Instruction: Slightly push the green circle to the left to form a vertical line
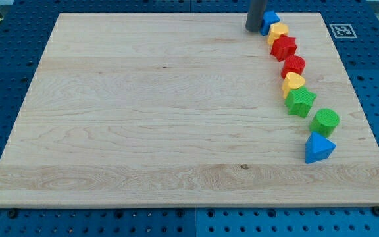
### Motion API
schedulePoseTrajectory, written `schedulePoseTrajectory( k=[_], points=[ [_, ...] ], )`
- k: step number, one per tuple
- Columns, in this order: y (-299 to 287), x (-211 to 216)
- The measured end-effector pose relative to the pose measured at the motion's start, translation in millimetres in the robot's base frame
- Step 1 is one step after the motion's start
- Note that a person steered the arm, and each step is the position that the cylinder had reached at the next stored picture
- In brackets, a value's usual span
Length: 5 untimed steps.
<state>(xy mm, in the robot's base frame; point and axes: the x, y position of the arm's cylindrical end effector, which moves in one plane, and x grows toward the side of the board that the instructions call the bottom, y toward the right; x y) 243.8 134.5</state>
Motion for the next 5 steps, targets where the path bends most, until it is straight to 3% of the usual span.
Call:
schedulePoseTrajectory(
  k=[1,4,5],
  points=[
    [-8.8,0.0],
    [-157.4,6.5],
    [-159.5,6.5]
  ],
)
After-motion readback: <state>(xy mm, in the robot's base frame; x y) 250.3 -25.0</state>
